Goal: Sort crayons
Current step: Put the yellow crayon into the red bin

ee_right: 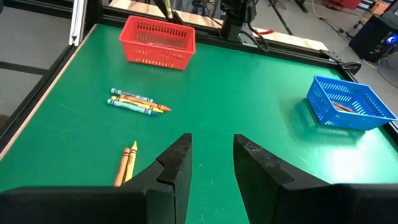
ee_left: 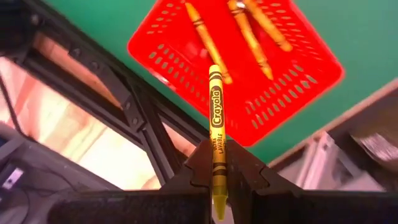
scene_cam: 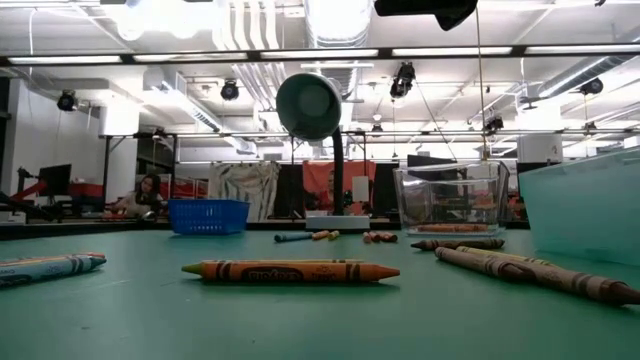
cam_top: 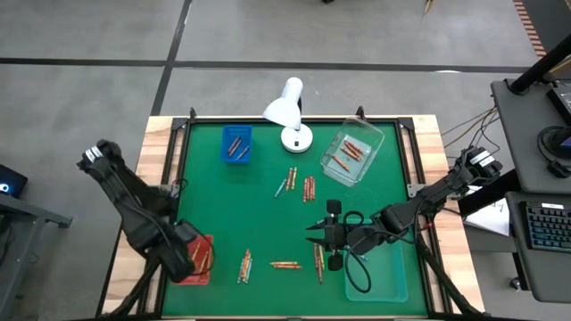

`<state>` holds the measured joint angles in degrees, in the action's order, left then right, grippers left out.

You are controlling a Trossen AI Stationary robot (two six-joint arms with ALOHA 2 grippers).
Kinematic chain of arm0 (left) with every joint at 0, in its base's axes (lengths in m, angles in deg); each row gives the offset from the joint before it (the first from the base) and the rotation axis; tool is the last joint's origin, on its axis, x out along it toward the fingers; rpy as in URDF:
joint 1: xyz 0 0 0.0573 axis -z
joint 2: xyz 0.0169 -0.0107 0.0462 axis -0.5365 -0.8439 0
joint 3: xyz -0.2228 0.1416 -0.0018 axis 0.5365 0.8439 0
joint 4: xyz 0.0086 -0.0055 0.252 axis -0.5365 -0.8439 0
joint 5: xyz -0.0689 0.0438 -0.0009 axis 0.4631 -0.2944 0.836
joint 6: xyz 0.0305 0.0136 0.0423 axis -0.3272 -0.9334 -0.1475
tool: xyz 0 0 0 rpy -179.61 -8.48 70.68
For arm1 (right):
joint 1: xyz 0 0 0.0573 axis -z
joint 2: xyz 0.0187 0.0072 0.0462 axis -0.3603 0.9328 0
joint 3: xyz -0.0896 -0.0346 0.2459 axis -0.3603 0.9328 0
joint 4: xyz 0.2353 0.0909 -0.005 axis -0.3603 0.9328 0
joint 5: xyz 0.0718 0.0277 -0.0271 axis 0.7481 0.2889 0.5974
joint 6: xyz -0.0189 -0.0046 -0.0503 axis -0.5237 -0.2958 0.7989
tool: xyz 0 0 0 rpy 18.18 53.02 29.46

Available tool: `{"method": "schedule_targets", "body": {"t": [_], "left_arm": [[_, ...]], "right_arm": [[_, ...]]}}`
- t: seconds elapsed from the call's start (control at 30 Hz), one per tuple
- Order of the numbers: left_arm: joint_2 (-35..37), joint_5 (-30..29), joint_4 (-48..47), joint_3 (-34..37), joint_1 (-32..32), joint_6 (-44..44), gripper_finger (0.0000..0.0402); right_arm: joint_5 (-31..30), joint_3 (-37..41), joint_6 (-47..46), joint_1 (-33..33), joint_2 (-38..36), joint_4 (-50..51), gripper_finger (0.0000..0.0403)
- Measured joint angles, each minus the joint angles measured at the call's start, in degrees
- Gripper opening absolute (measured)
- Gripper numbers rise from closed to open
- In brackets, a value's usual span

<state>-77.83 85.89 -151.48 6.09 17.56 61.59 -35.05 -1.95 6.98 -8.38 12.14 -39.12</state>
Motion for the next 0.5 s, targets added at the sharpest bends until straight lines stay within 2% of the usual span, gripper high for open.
{"method": "schedule_targets", "body": {"t": [0.23,0.5], "left_arm": [[-4.1,-1.0,0.6,3.1,0.0,1.7,0.0],[-11.8,-1.1,1.7,3.4,0.0,2.4,0.0009]], "right_arm": [[0.0,0.0,0.0,0.0,0.0,0.0,0.0107],[0.0,0.0,0.1,0.0,0.0,0.0,0.0107]]}}
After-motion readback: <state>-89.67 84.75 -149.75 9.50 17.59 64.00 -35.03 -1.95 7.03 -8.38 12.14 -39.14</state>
